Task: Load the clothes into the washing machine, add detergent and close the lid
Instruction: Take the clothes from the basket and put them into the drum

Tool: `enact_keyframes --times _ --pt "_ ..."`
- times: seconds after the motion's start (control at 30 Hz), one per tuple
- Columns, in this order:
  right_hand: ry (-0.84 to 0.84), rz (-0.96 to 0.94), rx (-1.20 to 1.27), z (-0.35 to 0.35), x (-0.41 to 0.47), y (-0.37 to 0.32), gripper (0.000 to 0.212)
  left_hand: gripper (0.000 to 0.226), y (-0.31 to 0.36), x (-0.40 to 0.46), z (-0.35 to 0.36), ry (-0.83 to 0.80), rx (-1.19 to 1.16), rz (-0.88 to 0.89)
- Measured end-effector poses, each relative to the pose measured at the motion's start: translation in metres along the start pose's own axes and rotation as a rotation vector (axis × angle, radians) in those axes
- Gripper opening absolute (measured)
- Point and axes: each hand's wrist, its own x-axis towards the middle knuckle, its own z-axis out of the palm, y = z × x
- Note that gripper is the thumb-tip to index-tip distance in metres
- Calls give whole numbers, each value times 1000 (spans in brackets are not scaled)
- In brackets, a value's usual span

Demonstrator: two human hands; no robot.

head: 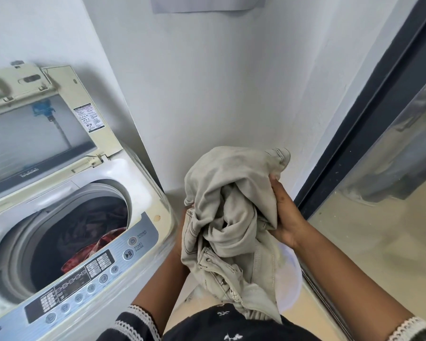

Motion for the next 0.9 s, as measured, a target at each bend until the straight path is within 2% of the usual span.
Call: enact_keyframes --times 0.03,0.07,0.1,0.17,0.2,0.27,0.33,0.37,0.4,0.47,0.53,0.6,0.67,0.73,0.8,0.9 --pt "12 31 -50 -4 -3 -1 62 15 -1 2 -3 14 87 -160" --pt "105 40 -181 -10 -6 -2 62 14 6 3 -3 -16 75 -389" --pt "182 61 -247 -17 -10 0 54 23 9 9 -5 7 1 -487" --pt "304 76 -363 -30 -20 6 29 41 12 8 -1 -56 -254 -609" --pt "343 64 -408 -32 -27 10 21 39 12 8 3 -82 -331 -640" --pt "430 -58 -404 -29 -46 21 14 41 9 7 9 -32 -320 -616" --pt "587 -260 -347 -19 -74 34 5 66 -1 14 11 2 -314 -515" --pt "654 -336 -319 -16 -86 44 4 66 1 13 17 34 -316 -443" --pt "682 -347 -296 -13 -96 54 9 57 3 11 24 98 -299 -361" --pt "645 -178 -209 -6 -109 68 19 45 11 7 38 172 -234 -231" --pt "504 108 -69 -4 -114 75 37 60 14 -1 47 159 -223 -193" --pt "354 245 69 -2 -117 77 60 70 14 -12 53 145 -214 -202" --pt "251 223 210 -3 -116 82 81 64 13 -28 55 97 -198 -213" --pt "207 167 334 -4 -118 85 92 62 16 -48 51 26 -213 -243" --pt "168 107 430 -9 -120 89 93 61 20 -68 39 -29 -212 -320" --pt "158 39 520 -21 -128 103 77 63 22 -95 11 -80 -144 -356"
